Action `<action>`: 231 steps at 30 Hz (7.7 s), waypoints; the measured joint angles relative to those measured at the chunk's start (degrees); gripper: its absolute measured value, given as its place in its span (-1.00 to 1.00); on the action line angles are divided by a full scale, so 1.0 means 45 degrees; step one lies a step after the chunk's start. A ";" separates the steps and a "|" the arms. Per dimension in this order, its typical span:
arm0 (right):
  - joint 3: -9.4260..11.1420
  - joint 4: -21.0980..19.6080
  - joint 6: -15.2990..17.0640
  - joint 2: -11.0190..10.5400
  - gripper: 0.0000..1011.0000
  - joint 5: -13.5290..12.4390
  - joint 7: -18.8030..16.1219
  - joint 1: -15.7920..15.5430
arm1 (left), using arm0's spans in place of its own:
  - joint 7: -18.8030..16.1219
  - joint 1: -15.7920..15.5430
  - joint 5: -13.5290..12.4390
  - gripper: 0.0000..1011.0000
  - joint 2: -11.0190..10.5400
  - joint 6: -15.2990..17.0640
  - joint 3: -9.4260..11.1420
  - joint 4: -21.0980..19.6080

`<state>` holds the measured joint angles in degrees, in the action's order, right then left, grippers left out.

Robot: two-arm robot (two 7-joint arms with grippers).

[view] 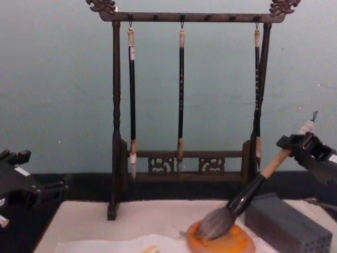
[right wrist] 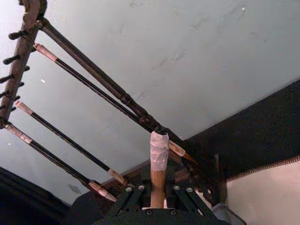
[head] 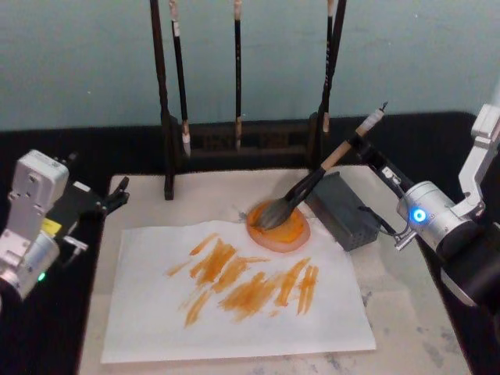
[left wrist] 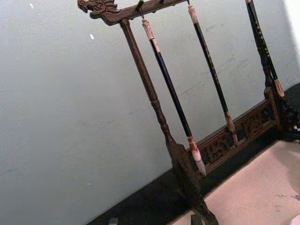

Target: Pick up the brush from the inkstone, write on the paper, then place the brush back to its original position.

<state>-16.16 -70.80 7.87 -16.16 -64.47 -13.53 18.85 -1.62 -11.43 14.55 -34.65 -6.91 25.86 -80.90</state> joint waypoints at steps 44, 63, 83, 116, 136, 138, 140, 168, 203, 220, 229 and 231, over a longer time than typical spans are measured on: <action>-0.0553 0.0587 -0.0387 -0.0291 -0.65 -0.1052 0.0474 0.0375 | 0.0001 0.0000 0.0000 0.98 0.0000 0.0000 0.0000 0.0000; -0.0614 0.1162 -0.0302 -0.0277 -0.65 -0.1190 0.0446 0.0633 | 0.0001 0.0000 0.0000 0.98 0.0000 0.0000 0.0000 -0.0001; -0.0609 0.1143 -0.0289 -0.0275 -0.31 -0.1164 0.0438 0.0621 | 0.0001 -0.0001 0.0000 0.98 0.0000 0.0000 0.0000 0.0000; -0.0599 0.1120 -0.0291 -0.0275 0.98 -0.1160 0.0429 0.0606 | 0.0001 -0.0001 -0.0001 0.98 0.0000 0.0000 0.0000 0.0000; -0.0354 -0.0607 -0.0139 -0.1160 0.98 -0.1813 0.0530 -0.0741 | 0.0001 0.0000 0.0000 0.98 0.0000 0.0000 0.0000 0.0000; -0.0333 -0.0969 -0.0172 -0.1338 0.98 -0.1912 0.0602 -0.1020 | 0.0001 0.0000 -0.0001 0.98 0.0001 0.0000 0.0000 0.0000; -0.0328 -0.1241 -0.0212 -0.1478 0.98 -0.1956 0.0684 -0.1224 | 0.0001 0.0000 0.0000 0.98 0.0000 0.0000 0.0000 0.0000; -0.2693 -0.2619 -0.4499 -0.2379 0.98 0.9007 0.4836 -0.1928 | 0.0000 0.0000 0.0000 0.98 0.0000 0.0000 0.0000 0.0000; -0.2827 -0.1879 -0.4402 -0.2049 0.98 1.0256 0.5074 -0.1766 | 0.0001 0.0000 0.0000 0.98 0.0000 0.0000 0.0000 -0.0001; -0.2833 -0.1886 -0.4403 -0.2055 0.98 1.0248 0.5074 -0.1766 | 0.0001 0.0000 0.0000 0.98 0.0000 0.0000 0.0000 0.0000; -0.2832 -0.1884 -0.4403 -0.2054 0.98 1.0242 0.5074 -0.1766 | 0.0001 0.0000 -0.0001 0.98 0.0000 0.0000 0.0000 0.0000; -0.2833 -0.1884 -0.4402 -0.2054 0.98 1.0240 0.5073 -0.1767 | 0.0001 0.0000 0.0000 0.98 0.0000 0.0000 0.0000 0.0000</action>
<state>-28.90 -79.28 -11.94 -25.41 -18.39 9.30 10.90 -1.62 -11.43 14.55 -34.65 -6.91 25.86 -80.90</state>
